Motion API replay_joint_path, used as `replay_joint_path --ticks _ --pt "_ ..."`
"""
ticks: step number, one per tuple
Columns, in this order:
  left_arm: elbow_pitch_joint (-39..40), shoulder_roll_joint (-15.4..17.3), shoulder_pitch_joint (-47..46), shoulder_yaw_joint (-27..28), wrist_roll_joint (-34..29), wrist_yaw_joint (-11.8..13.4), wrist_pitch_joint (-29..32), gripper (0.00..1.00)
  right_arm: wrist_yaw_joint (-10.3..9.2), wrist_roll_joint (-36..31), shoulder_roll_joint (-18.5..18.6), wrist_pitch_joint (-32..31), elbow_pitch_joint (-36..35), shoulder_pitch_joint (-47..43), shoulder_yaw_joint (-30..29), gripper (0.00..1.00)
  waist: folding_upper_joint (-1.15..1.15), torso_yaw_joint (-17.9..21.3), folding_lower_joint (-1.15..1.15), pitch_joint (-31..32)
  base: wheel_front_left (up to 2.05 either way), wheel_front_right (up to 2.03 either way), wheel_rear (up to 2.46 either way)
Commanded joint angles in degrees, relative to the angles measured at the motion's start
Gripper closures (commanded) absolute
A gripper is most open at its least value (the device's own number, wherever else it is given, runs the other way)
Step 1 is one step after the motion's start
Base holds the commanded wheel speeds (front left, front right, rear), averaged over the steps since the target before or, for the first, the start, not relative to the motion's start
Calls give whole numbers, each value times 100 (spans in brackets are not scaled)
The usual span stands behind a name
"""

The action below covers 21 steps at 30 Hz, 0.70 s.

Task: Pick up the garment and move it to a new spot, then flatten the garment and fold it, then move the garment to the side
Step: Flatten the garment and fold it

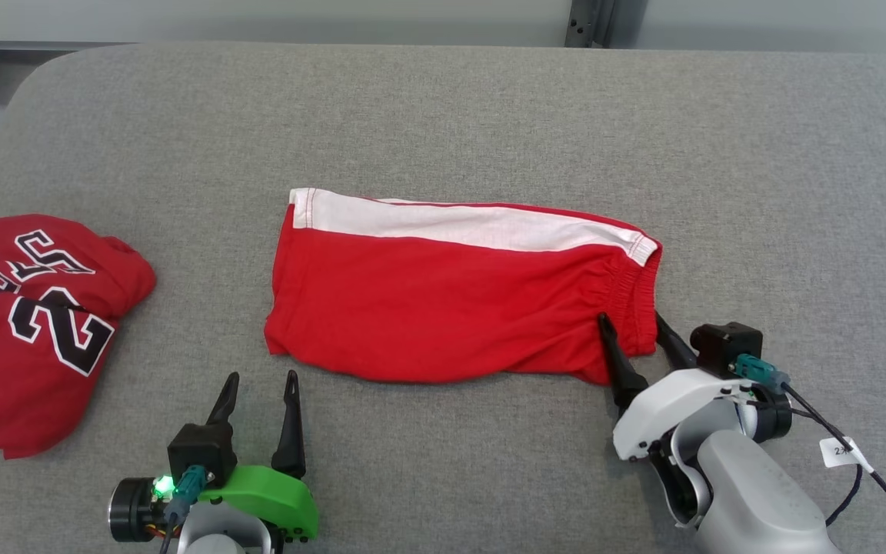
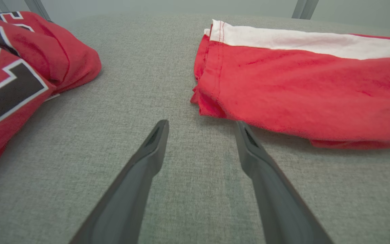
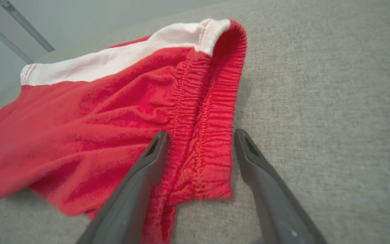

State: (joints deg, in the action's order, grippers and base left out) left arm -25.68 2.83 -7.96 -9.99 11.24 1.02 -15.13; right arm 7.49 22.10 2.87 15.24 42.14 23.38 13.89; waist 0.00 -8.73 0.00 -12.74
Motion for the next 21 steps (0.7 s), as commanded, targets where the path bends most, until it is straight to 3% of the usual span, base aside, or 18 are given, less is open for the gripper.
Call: replay_joint_path --ticks 1,6,7,9,11,21 --pt "-8 13 -80 -2 42 8 1 0 0 128 3 -18 101 -105 178 0 0 0 0 0 0 0 0" --pt "-14 14 -119 -19 43 12 1 0 3 732 -15 -25 127 9 805 0 0 -18 0 -26 0 0 0" --pt "-13 14 -114 -23 35 19 0 0 4 778 -13 -25 146 41 845 7 0 -23 0 -30 0 0 0" --pt "-10 13 -110 -30 24 29 1 0 3 853 -12 -25 175 77 874 57 0 -36 0 -34 0 0 0" --pt "2 13 -107 -33 21 34 1 0 3 888 -8 -25 182 107 823 100 0 -42 0 -31 0 0 0" --pt "17 14 44 8 17 32 1 0 -4 732 28 -15 34 -72 -82 100 0 175 0 113 0 0 0"
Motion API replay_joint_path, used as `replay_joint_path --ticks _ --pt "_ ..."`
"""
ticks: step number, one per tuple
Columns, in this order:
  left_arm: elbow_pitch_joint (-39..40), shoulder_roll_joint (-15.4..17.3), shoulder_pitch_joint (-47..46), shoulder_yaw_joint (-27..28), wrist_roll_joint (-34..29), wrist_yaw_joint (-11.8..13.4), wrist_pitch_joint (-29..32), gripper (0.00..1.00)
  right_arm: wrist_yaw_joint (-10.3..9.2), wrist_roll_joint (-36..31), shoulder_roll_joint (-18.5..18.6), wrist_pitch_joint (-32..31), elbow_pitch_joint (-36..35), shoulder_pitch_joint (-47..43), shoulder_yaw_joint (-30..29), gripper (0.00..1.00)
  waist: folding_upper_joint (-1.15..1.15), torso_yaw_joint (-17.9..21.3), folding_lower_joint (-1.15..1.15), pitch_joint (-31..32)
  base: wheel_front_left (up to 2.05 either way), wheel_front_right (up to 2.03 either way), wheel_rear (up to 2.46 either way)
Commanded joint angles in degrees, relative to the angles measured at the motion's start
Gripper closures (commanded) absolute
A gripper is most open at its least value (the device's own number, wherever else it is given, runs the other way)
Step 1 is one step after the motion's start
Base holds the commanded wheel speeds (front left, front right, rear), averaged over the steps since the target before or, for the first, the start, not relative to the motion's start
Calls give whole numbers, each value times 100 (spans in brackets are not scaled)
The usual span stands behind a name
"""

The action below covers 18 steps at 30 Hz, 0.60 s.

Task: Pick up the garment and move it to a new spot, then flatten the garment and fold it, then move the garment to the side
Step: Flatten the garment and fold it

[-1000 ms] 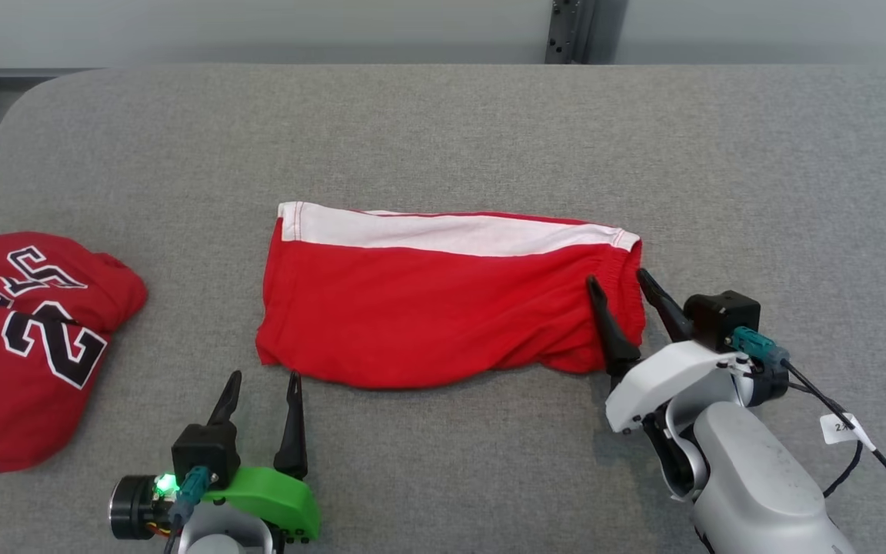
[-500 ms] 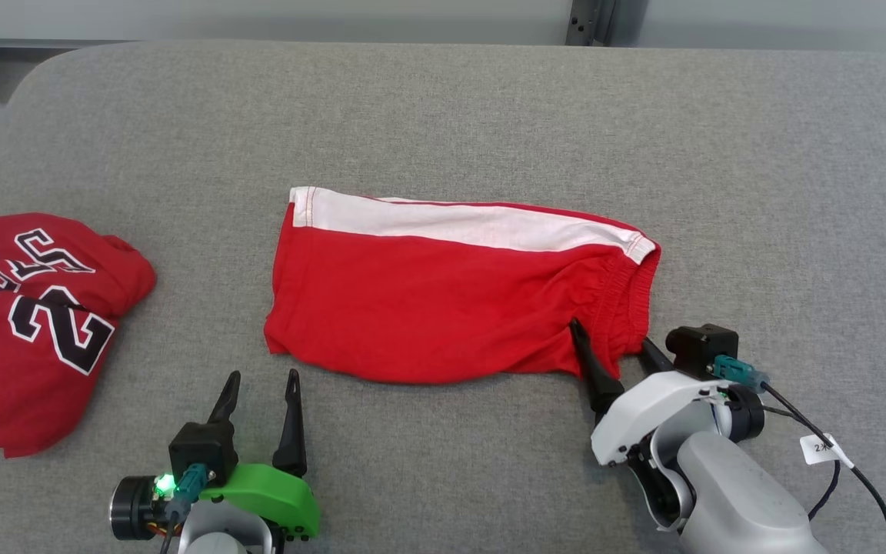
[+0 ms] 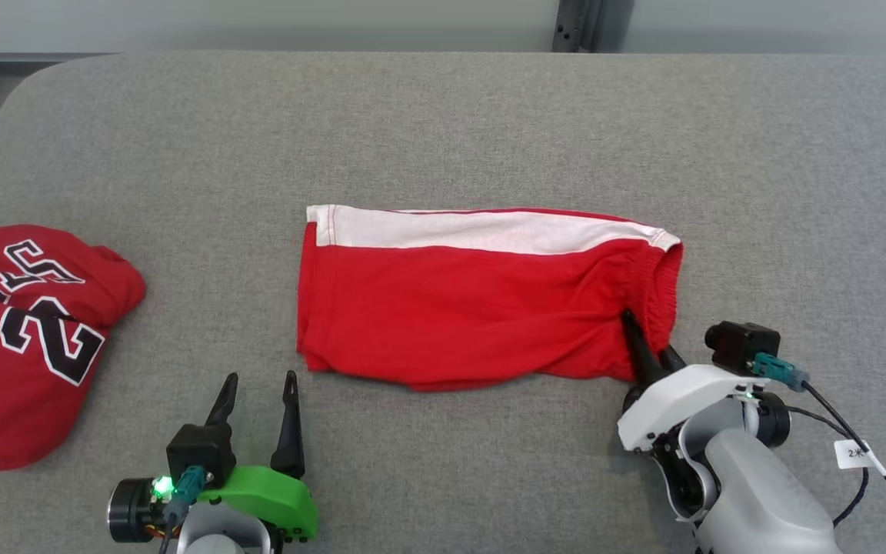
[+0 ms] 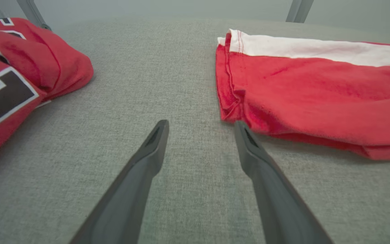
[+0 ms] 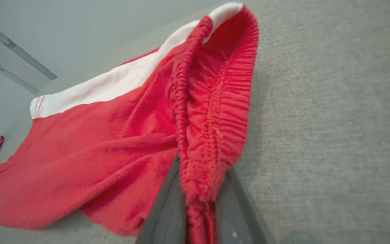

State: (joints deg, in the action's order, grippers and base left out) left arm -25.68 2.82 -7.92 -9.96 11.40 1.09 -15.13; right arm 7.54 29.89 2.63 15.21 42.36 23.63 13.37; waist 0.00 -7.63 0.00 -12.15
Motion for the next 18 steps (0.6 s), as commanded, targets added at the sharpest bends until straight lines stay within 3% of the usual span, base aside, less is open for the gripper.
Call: replay_joint_path --ticks 1,5,10,18 --pt "14 15 54 5 0 26 0 0 -10 -105 53 -12 -10 -119 -134 100 0 107 0 81 0 0 0" --pt "16 15 62 5 -3 37 1 0 -10 -243 87 -6 -100 -159 -412 100 0 230 0 166 0 0 0" --pt "-13 15 76 0 6 25 1 0 -9 -359 108 -6 -279 -64 -331 100 0 299 0 245 0 0 0" --pt "-66 16 125 -95 98 0 1 0 -6 -170 68 -7 -635 191 644 100 0 24 0 381 0 0 0"
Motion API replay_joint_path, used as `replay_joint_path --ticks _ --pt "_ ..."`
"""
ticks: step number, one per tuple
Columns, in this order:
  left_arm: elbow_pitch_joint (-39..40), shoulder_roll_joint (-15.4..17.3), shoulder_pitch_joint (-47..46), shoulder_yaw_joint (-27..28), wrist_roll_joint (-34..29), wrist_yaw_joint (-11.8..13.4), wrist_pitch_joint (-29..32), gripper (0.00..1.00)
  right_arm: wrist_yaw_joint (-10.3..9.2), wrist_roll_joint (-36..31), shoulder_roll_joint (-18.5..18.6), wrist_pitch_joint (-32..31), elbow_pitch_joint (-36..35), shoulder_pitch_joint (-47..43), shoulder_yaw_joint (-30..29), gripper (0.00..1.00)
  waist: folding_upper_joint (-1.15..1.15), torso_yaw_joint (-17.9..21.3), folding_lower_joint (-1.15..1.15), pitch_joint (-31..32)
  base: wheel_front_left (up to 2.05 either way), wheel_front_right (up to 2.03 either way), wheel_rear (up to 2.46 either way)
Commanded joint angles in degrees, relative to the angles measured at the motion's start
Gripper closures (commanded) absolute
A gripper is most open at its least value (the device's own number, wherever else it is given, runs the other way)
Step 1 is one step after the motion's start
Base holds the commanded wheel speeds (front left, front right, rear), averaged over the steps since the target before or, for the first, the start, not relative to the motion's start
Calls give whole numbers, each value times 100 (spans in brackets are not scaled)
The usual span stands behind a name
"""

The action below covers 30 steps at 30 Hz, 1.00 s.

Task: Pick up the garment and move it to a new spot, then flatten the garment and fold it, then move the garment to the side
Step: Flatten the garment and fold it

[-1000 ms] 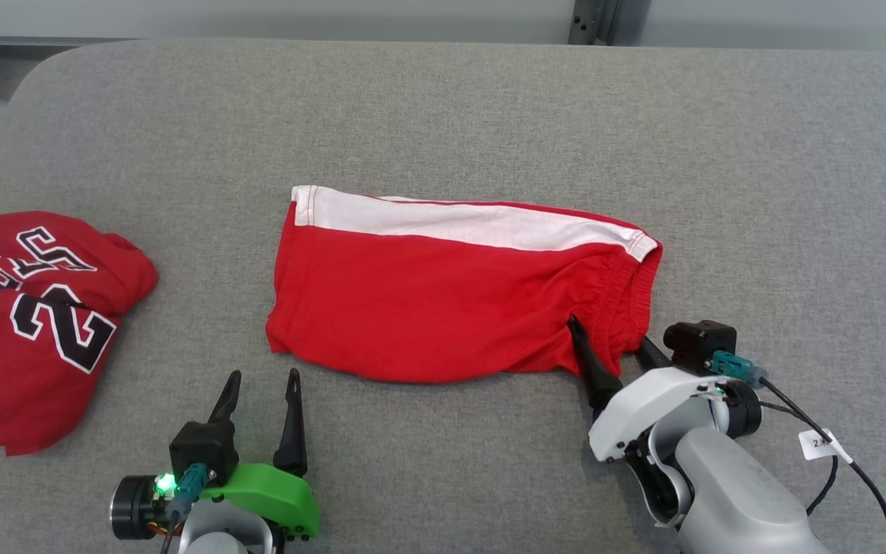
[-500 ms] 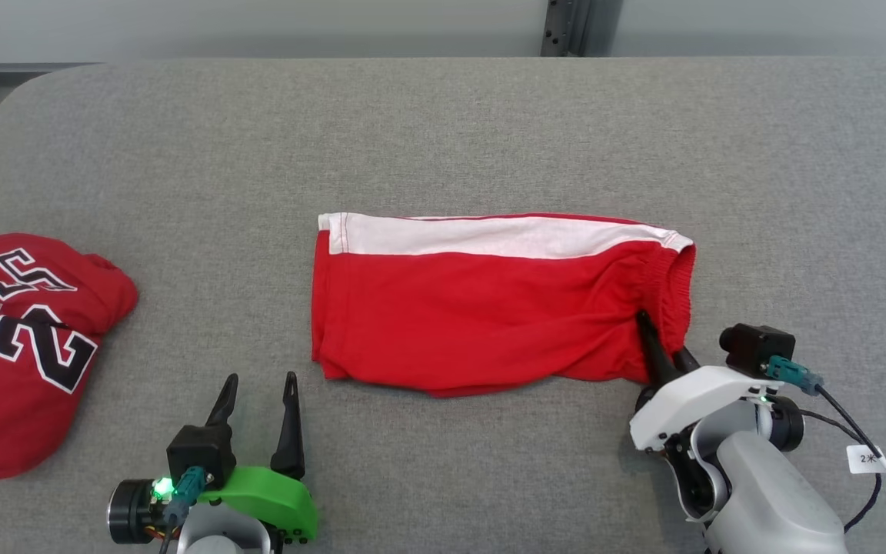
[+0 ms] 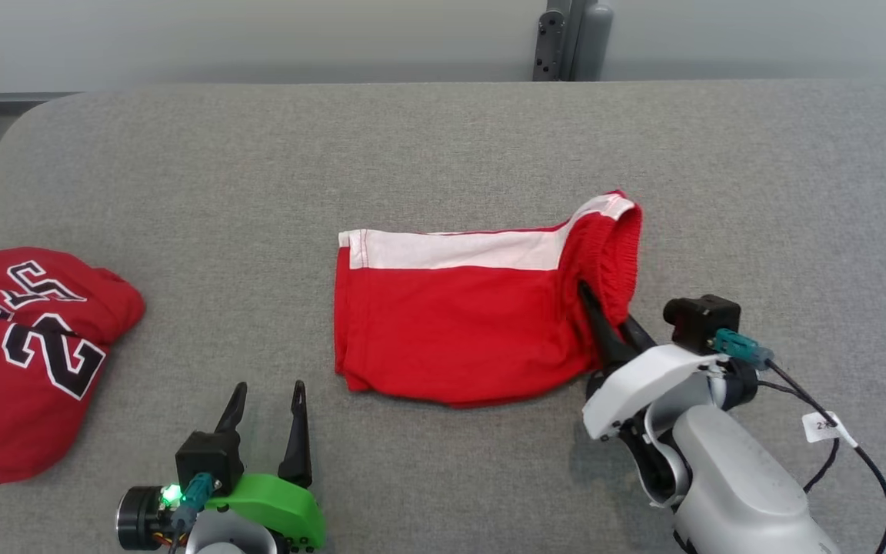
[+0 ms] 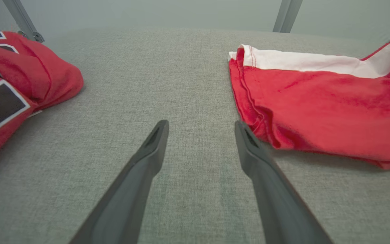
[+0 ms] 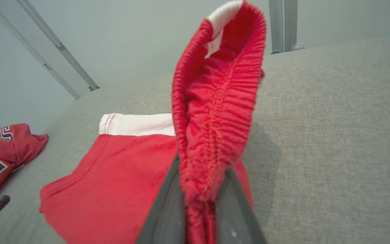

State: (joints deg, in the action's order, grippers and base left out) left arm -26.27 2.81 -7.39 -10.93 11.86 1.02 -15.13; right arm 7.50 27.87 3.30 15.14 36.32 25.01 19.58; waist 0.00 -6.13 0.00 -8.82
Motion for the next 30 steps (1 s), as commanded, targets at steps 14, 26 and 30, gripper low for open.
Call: replay_joint_path --ticks 14,26,30 --pt "109 18 166 -330 161 52 1 0 -2 443 -30 -1 612 490 1039 100 0 -1511 0 124 0 0 0" --pt "192 14 189 -299 280 166 1 0 -2 347 -26 -1 916 791 888 0 0 -2043 0 63 0 0 0" --pt "256 12 150 -275 213 158 0 0 -2 134 -18 -1 759 674 659 0 0 -1854 0 92 0 0 0"
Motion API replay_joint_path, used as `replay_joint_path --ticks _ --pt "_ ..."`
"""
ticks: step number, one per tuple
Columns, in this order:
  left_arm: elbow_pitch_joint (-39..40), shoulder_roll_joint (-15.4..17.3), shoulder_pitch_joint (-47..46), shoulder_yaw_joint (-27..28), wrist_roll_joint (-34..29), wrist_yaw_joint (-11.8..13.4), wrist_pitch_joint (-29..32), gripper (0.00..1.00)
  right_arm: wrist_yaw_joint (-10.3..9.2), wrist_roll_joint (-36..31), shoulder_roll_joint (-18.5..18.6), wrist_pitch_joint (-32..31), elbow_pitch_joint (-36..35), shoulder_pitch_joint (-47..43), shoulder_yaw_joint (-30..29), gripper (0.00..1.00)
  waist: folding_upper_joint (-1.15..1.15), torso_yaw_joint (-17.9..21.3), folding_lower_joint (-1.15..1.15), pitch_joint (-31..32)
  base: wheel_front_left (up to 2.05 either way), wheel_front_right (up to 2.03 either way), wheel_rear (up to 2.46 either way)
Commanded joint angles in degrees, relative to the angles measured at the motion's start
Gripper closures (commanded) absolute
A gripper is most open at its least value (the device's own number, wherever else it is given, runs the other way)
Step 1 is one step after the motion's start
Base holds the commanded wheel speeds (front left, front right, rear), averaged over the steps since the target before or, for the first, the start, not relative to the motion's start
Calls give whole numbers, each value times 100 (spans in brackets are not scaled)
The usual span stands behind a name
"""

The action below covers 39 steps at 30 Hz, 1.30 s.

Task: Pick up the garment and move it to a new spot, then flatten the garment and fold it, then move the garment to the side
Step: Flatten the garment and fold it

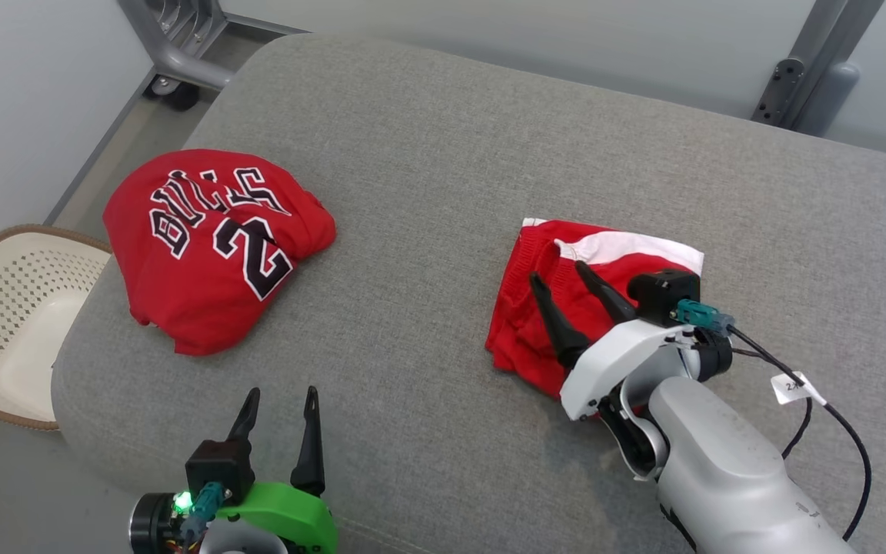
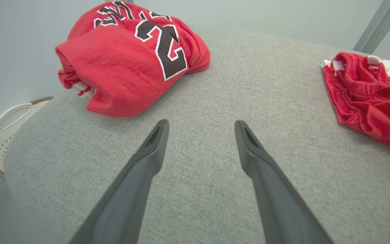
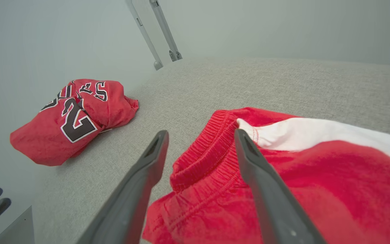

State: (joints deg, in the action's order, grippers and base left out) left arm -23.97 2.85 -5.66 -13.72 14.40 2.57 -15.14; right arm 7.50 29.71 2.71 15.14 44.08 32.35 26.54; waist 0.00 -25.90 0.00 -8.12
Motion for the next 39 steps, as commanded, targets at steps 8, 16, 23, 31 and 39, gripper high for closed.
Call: replay_joint_path --ticks 8,16,23,31,39 --pt "62 12 -153 18 -141 -31 1 0 -2 -745 33 -1 -376 -451 -934 0 0 686 0 93 0 0 0" --pt "7 12 -218 139 -255 -95 2 0 -2 -1172 33 0 -572 -909 -1646 0 0 1315 0 170 0 0 0" --pt "-82 12 -184 325 -298 -133 1 0 -2 -1359 31 0 -652 -1258 -1928 0 0 1833 0 281 0 0 0" --pt "-114 13 -85 495 -351 -135 1 0 -2 -1579 27 0 -763 -1549 -2119 0 0 2243 0 391 0 0 0" --pt "-130 13 43 669 -393 -122 2 0 -2 -1737 27 0 -924 -1737 -2167 0 0 2545 0 541 0 0 0"
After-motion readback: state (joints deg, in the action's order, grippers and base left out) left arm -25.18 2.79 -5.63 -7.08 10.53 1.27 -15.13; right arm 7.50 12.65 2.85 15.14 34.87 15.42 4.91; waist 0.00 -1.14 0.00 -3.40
